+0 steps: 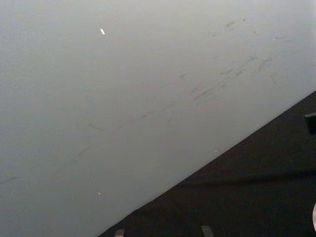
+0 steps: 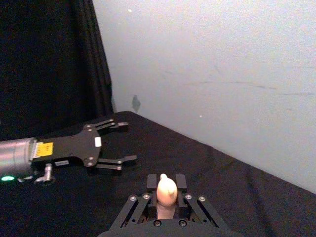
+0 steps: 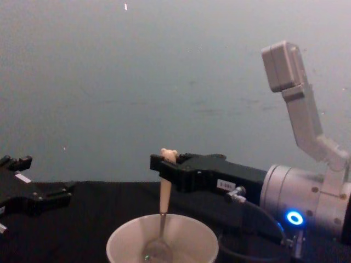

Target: Pick up the stirring spoon with one hand, stir inside the cup, then place it back in its original position.

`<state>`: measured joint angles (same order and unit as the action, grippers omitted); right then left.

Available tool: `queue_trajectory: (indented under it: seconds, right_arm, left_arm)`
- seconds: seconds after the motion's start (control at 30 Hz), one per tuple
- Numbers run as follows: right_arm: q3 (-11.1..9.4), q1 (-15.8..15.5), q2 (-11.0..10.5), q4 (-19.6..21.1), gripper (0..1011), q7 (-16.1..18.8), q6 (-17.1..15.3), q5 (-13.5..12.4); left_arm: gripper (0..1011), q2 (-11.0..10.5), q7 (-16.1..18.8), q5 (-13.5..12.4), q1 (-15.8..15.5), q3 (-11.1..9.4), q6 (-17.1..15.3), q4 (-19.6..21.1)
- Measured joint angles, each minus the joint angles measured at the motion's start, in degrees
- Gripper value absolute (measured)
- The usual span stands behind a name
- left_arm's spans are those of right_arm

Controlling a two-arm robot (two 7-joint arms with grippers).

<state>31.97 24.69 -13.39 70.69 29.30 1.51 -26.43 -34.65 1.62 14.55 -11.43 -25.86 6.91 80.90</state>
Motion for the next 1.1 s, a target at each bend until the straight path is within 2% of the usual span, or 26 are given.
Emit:
queue_trajectory:
  seconds: [0.23,0.5,0.9,1.1]
  right_arm:
    - [-1.34,-1.06,-1.22,1.50,212,-0.08,-0.81,-0.03]
    - [-2.84,-4.22,-3.89,6.63,212,0.51,-3.10,-2.16]
    - [-4.36,-4.53,-4.28,9.97,212,-1.08,-4.90,-5.18]
    - [-5.78,-4.37,-4.54,12.56,212,-3.22,-5.97,-6.93]
  left_arm:
    - [1001,0.00,0.00,-0.01,0.00,0.00,0.00,0.00]
    - [1001,0.00,0.00,0.00,0.00,0.00,0.00,0.00]
    - [1001,0.00,0.00,0.00,0.00,0.00,0.00,0.00]
    - [1001,0.00,0.00,0.00,0.00,0.00,0.00,0.00]
